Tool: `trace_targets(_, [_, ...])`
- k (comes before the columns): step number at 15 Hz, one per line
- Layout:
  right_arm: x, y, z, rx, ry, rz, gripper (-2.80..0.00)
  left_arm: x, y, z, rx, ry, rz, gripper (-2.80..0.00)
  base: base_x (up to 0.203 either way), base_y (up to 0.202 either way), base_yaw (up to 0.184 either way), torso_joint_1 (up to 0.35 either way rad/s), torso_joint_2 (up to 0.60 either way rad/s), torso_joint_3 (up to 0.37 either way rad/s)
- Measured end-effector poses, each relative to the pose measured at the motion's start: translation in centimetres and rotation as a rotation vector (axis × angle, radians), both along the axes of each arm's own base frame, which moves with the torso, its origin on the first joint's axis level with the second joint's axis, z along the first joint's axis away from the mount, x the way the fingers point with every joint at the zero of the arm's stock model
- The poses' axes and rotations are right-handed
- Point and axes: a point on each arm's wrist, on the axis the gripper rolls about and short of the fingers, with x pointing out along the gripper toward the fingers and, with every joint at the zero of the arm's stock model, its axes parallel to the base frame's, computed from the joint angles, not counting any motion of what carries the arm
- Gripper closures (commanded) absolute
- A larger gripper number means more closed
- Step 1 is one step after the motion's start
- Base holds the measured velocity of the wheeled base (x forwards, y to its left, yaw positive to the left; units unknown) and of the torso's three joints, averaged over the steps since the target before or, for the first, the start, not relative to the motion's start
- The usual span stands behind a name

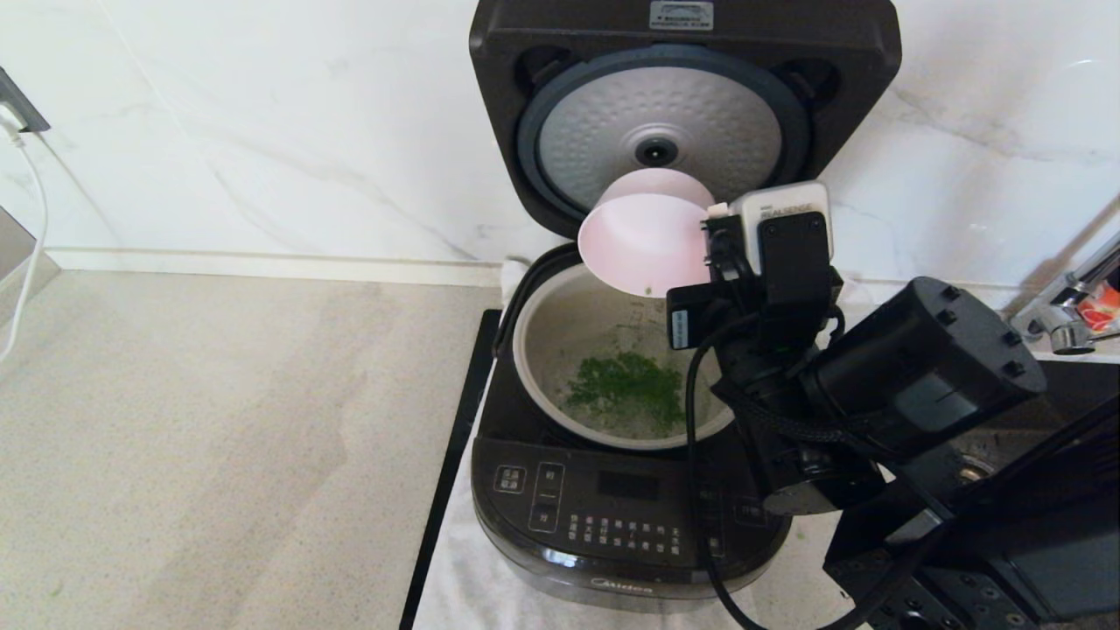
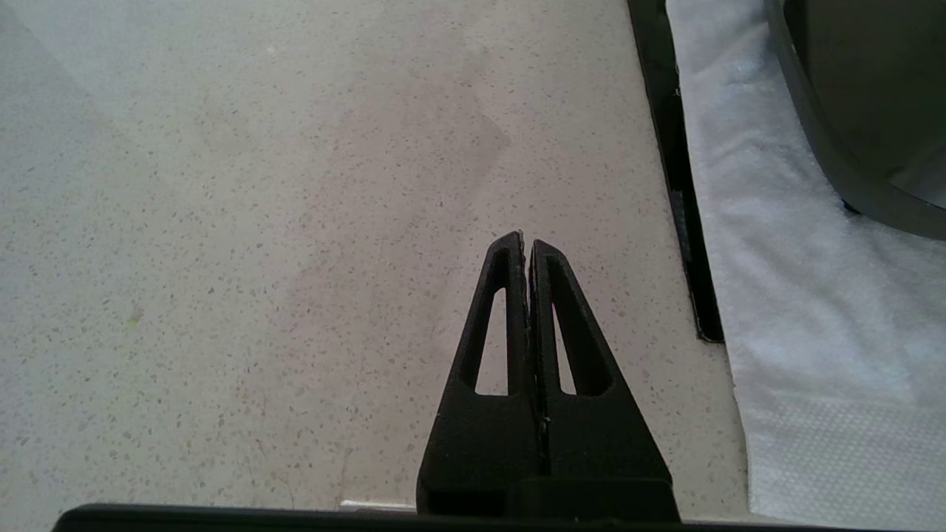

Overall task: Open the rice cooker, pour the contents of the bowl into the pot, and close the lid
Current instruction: Pour the water from the bowl into the rice cooker, then place the bowl on the table

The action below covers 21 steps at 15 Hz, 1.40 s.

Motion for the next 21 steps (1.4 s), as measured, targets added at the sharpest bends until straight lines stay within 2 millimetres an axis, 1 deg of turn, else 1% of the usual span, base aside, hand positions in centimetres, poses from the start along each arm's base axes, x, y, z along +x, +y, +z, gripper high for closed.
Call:
trace_targets(3, [0.0,0.4,0.0,-0.002,-0.003,0.003,0.00,0.0,0.0,0.0,0.000,0.000,0.000,0.00,0.000,0.000,0.000,0.000,0.00,0.000])
trace_targets(6, [-0.4,0.7,0.8,0.025,0.004,-0.023,0.00,0.0,0.0,0.0,0.000,0.000,0.000,0.00,0.000,0.000,0.000,0.000,0.00,0.000])
trace_targets(9, [-1.6,1.0,1.9,0.009,0.049,-0.009,0.00,0.0,0.0,0.0,0.000,0.000,0.000,0.00,0.000,0.000,0.000,0.000,0.00,0.000])
trace_targets(12, [-2.9,0.6,3.2,0.024,0.114,0.011,0.00,0.0,0.0,0.0,0.000,0.000,0.000,0.00,0.000,0.000,0.000,0.000,0.00,0.000])
trace_targets(14, [-3.8,-0.1,3.9,0.038,0.171,0.034,0.00,0.0,0.0,0.0,0.000,0.000,0.000,0.00,0.000,0.000,0.000,0.000,0.00,0.000])
trace_targets(17, [-5.1,-1.7,4.8,0.054,0.264,0.061,0.00,0.0,0.0,0.0,0.000,0.000,0.000,0.00,0.000,0.000,0.000,0.000,0.00,0.000])
trace_targets(21, [-6.9,-4.7,5.4,0.051,0.420,0.121,0.00,0.0,0.0,0.0,0.000,0.000,0.000,0.00,0.000,0.000,0.000,0.000,0.00,0.000])
